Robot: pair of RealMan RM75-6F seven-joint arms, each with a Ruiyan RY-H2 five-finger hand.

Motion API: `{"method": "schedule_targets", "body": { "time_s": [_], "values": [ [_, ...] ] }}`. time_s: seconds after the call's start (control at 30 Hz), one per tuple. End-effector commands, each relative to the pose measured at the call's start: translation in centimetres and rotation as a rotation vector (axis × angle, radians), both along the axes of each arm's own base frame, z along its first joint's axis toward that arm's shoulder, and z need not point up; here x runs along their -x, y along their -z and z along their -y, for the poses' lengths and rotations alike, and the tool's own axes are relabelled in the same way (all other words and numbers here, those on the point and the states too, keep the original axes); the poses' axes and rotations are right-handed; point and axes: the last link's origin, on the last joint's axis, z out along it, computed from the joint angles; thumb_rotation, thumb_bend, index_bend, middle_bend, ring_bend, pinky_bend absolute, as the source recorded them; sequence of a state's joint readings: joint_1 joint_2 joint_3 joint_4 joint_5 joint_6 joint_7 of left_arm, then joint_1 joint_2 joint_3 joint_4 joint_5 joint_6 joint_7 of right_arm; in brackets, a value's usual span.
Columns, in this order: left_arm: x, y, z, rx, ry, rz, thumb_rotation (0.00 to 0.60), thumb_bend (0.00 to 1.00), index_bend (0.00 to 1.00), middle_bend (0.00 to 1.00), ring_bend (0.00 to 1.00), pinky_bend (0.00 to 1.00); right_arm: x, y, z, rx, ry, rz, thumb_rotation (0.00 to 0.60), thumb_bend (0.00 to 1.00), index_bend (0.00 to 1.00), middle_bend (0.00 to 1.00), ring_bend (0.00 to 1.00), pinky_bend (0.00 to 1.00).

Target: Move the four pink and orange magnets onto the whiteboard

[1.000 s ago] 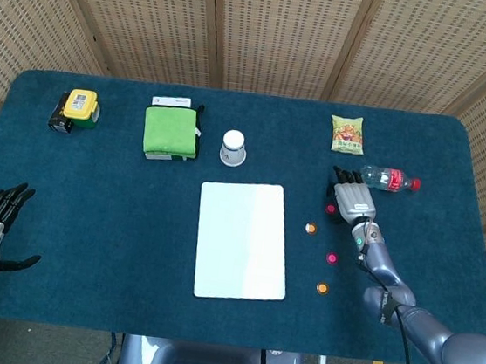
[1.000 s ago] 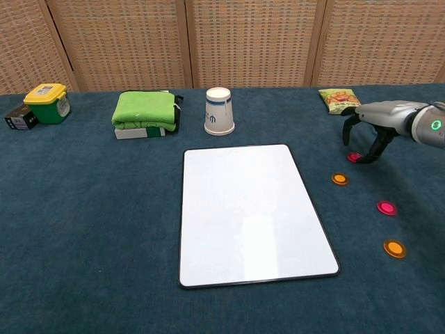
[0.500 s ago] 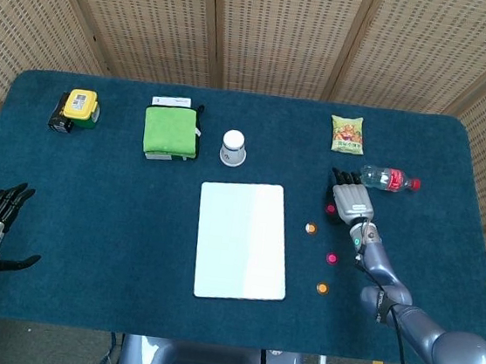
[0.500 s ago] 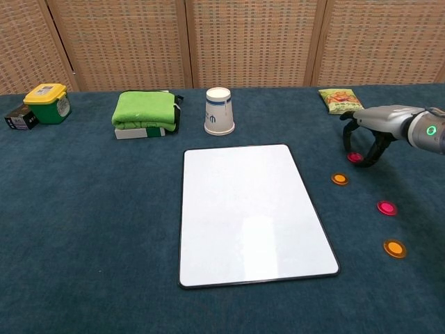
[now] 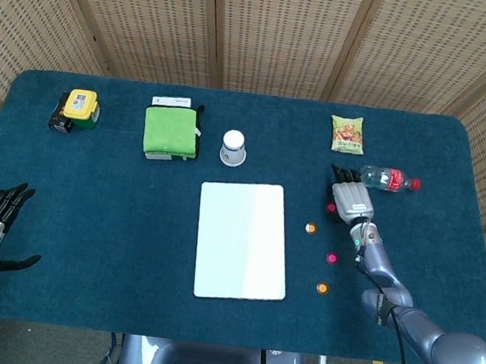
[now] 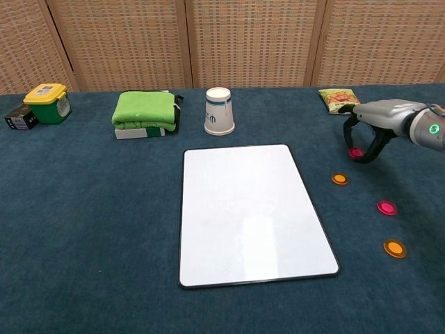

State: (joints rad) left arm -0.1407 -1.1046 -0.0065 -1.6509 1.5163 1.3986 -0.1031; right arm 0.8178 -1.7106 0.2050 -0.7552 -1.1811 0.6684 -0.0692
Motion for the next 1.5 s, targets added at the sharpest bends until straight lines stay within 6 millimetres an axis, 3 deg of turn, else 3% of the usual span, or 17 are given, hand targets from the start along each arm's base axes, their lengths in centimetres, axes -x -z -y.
{"method": "schedule_targets", "body": {
  "time_s": [0.03,0.2,0.37,0.6,0.77,1.2,1.27,1.33,1.4,1.5],
  "values": [
    [0.0,0.0,0.0,0.002,0.001,0.001,0.600,0.02,0.00,0.00,0.00,0.00,-0.1,-0.5,-0.2,0.007,-0.018,0.006,0.600,0.34,0.53,0.00,0.00,0.00],
    [0.0,0.0,0.1,0.008,0.004,0.004,0.600,0.02,0.00,0.00,0.00,0.00,-1.9,-1.4,-0.7,0.004,-0.072,0.059,0.600,0.34,0.53,0.00,0.00,0.00],
    [-0.1,0.0,0.1,0.011,0.007,0.007,0.600,0.02,0.00,0.00,0.00,0.00,-5.7,-1.6,-1.5,-0.027,-0.152,0.103,0.600,0.34,0.53,0.00,0.00,0.00],
    [0.0,0.0,0.1,0.016,0.007,0.011,0.600,0.02,0.00,0.00,0.00,0.00,-11.3,0.3,-2.4,-0.074,-0.251,0.105,0.600,0.34,0.53,0.00,0.00,0.00],
    [0.0,0.0,0.0,0.019,0.007,0.016,0.600,0.02,0.00,0.00,0.00,0.00,-14.2,2.3,-2.5,-0.083,-0.271,0.079,0.600,0.34,0.53,0.00,0.00,0.00],
    [0.0,0.0,0.1,0.030,0.011,0.022,0.600,0.02,0.00,0.00,0.00,0.00,-16.9,6.6,-3.6,-0.115,-0.207,0.066,0.600,0.32,0.53,0.00,0.00,0.00],
    [0.0,0.0,0.1,0.031,0.012,0.022,0.600,0.02,0.00,0.00,0.00,0.00,-17.2,7.2,-4.0,-0.129,-0.207,0.066,0.600,0.27,0.46,0.00,0.00,0.00],
    [0.0,-0.1,0.1,0.031,0.013,0.022,0.600,0.02,0.00,0.00,0.00,0.00,-17.4,7.7,-4.6,-0.148,-0.211,0.055,0.600,0.10,0.20,0.00,0.00,0.00],
    [0.0,-0.1,0.1,0.028,0.015,0.021,0.600,0.02,0.00,0.00,0.00,0.00,-17.5,8.1,-5.0,-0.158,-0.209,0.041,0.600,0.00,0.03,0.00,0.00,0.00],
    [0.1,-0.1,0.1,0.027,0.016,0.021,0.600,0.02,0.00,0.00,0.00,0.00,-18.0,7.9,-5.3,-0.149,-0.197,0.059,0.600,0.00,0.00,0.00,0.00,0.00]
  ]
}}
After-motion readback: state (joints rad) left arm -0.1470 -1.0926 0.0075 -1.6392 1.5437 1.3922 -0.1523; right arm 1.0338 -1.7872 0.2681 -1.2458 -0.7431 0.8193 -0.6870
